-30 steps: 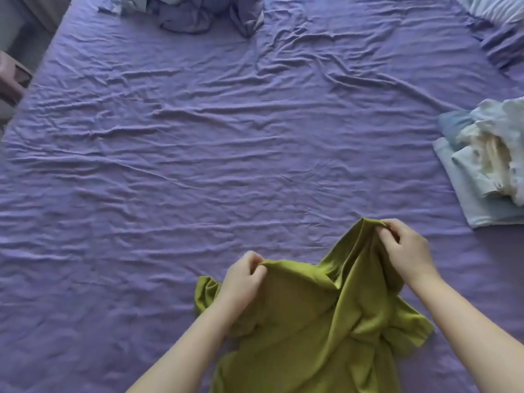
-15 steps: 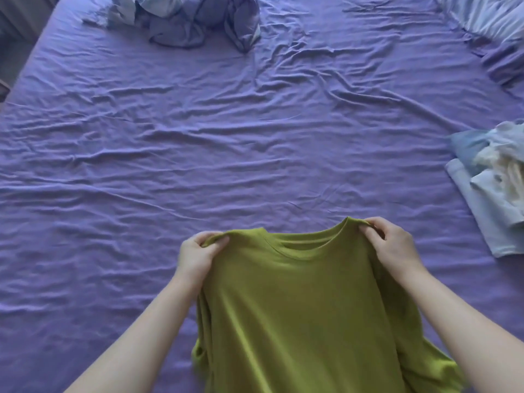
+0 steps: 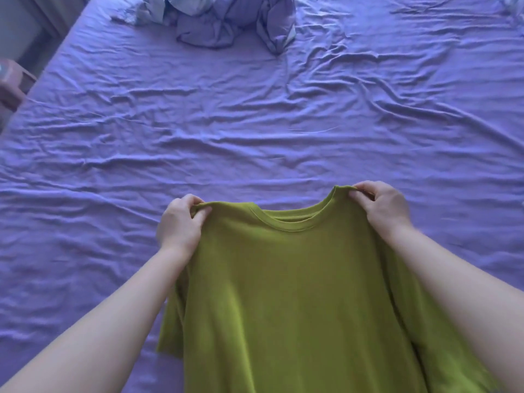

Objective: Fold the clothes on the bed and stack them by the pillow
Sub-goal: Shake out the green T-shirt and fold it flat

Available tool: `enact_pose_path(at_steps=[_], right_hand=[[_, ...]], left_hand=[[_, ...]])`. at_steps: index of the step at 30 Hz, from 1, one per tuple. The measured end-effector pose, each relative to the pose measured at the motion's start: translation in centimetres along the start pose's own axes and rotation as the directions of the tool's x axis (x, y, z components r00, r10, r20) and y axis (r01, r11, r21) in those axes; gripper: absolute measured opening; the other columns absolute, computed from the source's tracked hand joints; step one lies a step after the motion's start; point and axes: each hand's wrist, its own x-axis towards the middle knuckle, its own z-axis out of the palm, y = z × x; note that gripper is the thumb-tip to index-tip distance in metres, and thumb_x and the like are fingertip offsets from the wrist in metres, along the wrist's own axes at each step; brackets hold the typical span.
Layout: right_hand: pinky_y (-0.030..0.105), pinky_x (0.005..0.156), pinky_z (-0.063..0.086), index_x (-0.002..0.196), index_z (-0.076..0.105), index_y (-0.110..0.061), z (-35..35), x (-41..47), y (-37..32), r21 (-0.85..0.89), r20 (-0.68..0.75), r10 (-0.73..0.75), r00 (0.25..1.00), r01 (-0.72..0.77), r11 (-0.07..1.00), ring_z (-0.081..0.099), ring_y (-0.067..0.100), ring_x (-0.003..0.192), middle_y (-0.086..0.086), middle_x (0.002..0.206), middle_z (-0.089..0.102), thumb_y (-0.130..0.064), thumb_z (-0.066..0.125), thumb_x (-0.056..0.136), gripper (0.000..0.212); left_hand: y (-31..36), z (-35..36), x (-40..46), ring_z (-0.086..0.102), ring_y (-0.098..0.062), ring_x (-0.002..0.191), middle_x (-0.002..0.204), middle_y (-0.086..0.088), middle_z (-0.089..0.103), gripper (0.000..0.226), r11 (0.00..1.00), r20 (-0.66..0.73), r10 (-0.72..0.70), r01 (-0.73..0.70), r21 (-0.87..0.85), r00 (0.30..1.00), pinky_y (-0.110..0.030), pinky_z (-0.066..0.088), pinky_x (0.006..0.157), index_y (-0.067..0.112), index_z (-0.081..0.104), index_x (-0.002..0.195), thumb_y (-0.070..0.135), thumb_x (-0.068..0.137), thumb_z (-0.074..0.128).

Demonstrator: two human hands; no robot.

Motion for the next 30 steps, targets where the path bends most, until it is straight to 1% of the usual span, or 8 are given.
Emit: enact_pose_path(at_steps=[4, 8, 11, 13, 16, 20, 25, 30], right_hand=[[0.049, 0.092, 0.041, 0.104, 0.07, -0.015, 2.2, 2.0, -0.1, -0.054, -0.078, -0.073, 0.994, 0.069, 0.996, 0.058, 0.034, 0.105, 0.013, 0.106, 0.068, -0.028, 0.059, 0.09, 0.022], [0.039, 0.09, 0.029, 0.111, 0.065, -0.021, 3.7, 2.8, 0.7, -0.244, -0.061, -0.084, 0.995, 0.067, 0.967, 0.049, 0.03, 0.112, 0.008, 0.111, 0.064, -0.032, 0.055, 0.091, 0.025], [0.039, 0.101, 0.023, 0.128, 0.054, -0.021, 4.5, 0.4, 1.5, -0.409, 0.003, -0.138, 0.99, 0.127, 0.904, 0.036, 0.027, 0.129, 0.009, 0.133, 0.051, -0.028, 0.059, 0.088, 0.041], [0.042, 0.109, 0.016, 0.132, 0.051, -0.019, 4.9, -2.9, 1.5, -0.421, 0.034, -0.197, 0.98, 0.193, 0.886, 0.029, 0.029, 0.136, 0.012, 0.143, 0.042, -0.025, 0.061, 0.087, 0.047], [0.053, 0.111, 0.02, 0.126, 0.058, -0.017, 5.8, -9.8, 1.5, -0.41, 0.116, -0.28, 0.953, 0.303, 0.86, 0.033, 0.035, 0.136, 0.015, 0.14, 0.046, -0.023, 0.062, 0.086, 0.04], [0.055, 0.108, 0.027, 0.125, 0.059, -0.02, 6.0, -19.1, 2.7, -0.394, 0.205, -0.263, 0.943, 0.325, 0.86, 0.042, 0.034, 0.131, 0.014, 0.137, 0.051, -0.04, 0.041, 0.09, 0.045], [0.048, 0.112, 0.016, 0.13, 0.055, -0.02, 4.0, -29.3, 4.9, -0.383, 0.289, -0.183, 0.94, 0.289, 0.877, 0.028, 0.028, 0.135, 0.015, 0.142, 0.045, -0.051, 0.016, 0.097, 0.059], [0.045, 0.111, 0.012, 0.128, 0.057, -0.02, 1.9, -37.8, 6.8, -0.405, 0.34, -0.101, 0.935, 0.243, 0.881, 0.03, 0.029, 0.133, 0.015, 0.14, 0.047, -0.054, 0.014, 0.096, 0.063]], left_hand=[[0.0, 2.2, -0.9, 0.054, -0.034, 0.103, 0.104, -0.016, 0.059, 0.02, 0.998, -0.157, -0.025, 0.034, 0.058, 0.987, -0.044, 0.038, 0.086, 0.009, 0.059, 0.101, 0.025, 0.089, 0.06], [-0.4, 2.7, -1.0, 0.051, -0.038, 0.105, 0.107, -0.019, 0.059, 0.021, 0.994, -0.314, -0.051, 0.077, 0.074, 0.948, -0.047, 0.034, 0.09, 0.005, 0.055, 0.1, 0.022, 0.088, 0.06], [-1.1, 3.3, -3.0, 0.043, -0.041, 0.122, 0.13, -0.022, 0.048, 0.035, 0.969, -0.211, 0.057, -0.003, 0.248, 0.976, -0.056, 0.025, 0.107, 0.004, 0.055, 0.11, 0.023, 0.083, 0.066], [-1.4, 4.0, -5.8, 0.033, -0.04, 0.135, 0.145, -0.021, 0.037, 0.048, 0.911, -0.08, 0.226, -0.182, 0.371, 0.971, -0.059, 0.012, 0.112, 0.008, 0.054, 0.126, 0.025, 0.082, 0.068], [-1.0, 5.4, -11.5, 0.034, -0.036, 0.137, 0.148, -0.013, 0.039, 0.047, 0.745, 0.159, 0.463, -0.48, 0.464, 0.872, -0.065, 0.018, 0.109, 0.021, 0.055, 0.132, 0.036, 0.087, 0.056], [-0.8, 6.5, -19.4, 0.035, -0.031, 0.137, 0.147, -0.005, 0.043, 0.053, 0.718, 0.375, 0.412, -0.549, 0.428, 0.83, -0.061, 0.02, 0.106, 0.026, 0.052, 0.134, 0.049, 0.09, 0.034], [-3.2, 4.5, -29.1, 0.035, -0.03, 0.138, 0.146, -0.006, 0.043, 0.058, 0.748, 0.465, 0.326, -0.525, 0.405, 0.823, -0.059, 0.022, 0.105, 0.025, 0.05, 0.136, 0.053, 0.088, 0.034], [-5.9, 1.8, -37.0, 0.03, -0.028, 0.136, 0.145, -0.006, 0.044, 0.058, 0.781, 0.524, 0.252, -0.491, 0.386, 0.813, -0.057, 0.018, 0.107, 0.026, 0.054, 0.133, 0.053, 0.085, 0.037]])
